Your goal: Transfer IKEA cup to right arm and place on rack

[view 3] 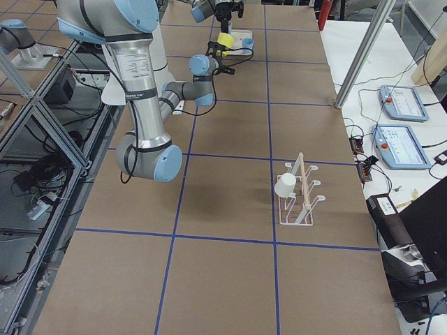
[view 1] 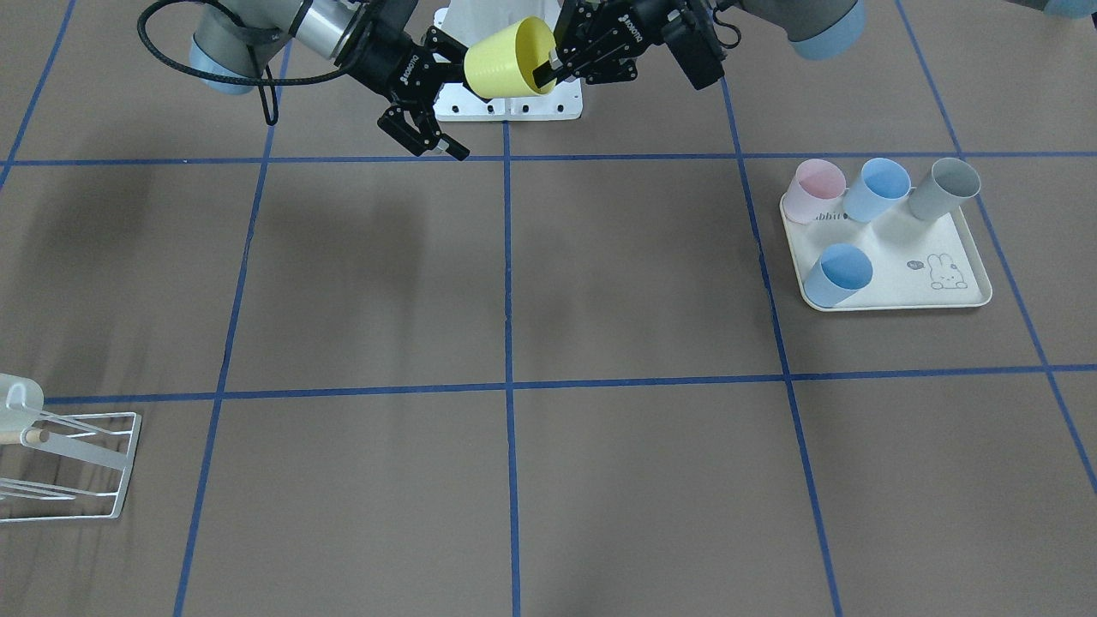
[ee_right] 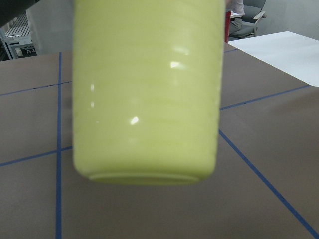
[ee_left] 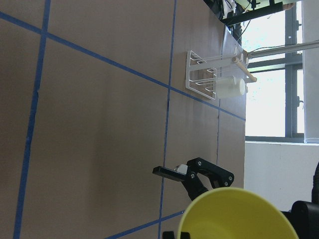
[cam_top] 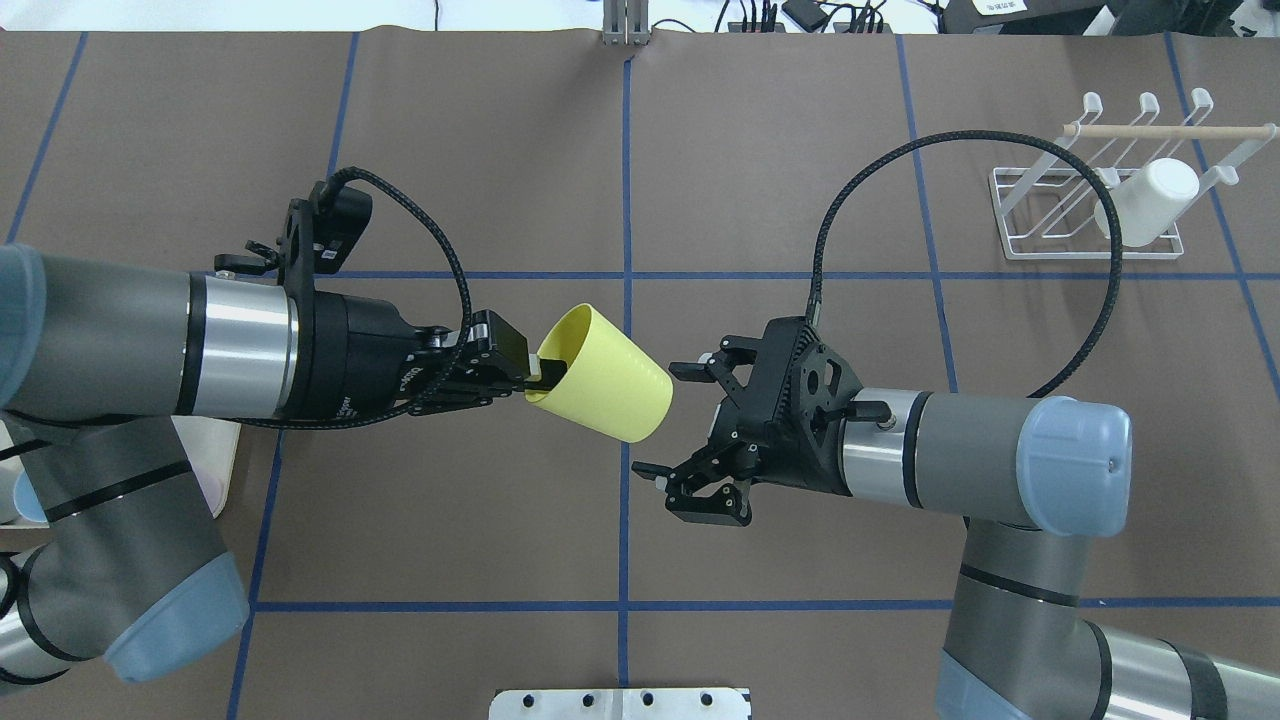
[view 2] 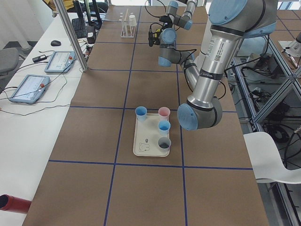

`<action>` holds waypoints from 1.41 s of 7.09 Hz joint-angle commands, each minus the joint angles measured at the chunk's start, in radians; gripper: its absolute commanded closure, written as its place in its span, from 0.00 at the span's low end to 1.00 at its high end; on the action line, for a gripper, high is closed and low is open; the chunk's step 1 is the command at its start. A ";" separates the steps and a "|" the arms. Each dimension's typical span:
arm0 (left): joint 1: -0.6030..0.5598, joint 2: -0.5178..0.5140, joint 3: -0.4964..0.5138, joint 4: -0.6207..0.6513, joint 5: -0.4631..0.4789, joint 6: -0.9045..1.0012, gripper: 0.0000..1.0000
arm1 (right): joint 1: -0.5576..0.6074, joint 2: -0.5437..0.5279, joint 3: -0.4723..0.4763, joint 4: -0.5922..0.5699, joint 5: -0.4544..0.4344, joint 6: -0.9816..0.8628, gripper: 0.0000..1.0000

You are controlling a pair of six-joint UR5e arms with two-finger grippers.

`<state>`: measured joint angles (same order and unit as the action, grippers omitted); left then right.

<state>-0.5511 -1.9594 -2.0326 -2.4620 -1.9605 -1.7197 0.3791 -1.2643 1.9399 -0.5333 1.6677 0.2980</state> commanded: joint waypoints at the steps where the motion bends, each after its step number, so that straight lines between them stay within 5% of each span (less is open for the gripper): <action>1: 0.014 -0.018 0.032 0.000 0.025 0.000 1.00 | -0.008 0.006 0.004 0.001 -0.003 0.001 0.00; 10: 0.034 -0.007 0.048 -0.002 0.023 0.003 1.00 | -0.020 0.008 0.004 0.095 -0.014 0.000 0.01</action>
<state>-0.5163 -1.9666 -1.9853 -2.4634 -1.9369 -1.7166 0.3561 -1.2576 1.9399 -0.4388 1.6597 0.2978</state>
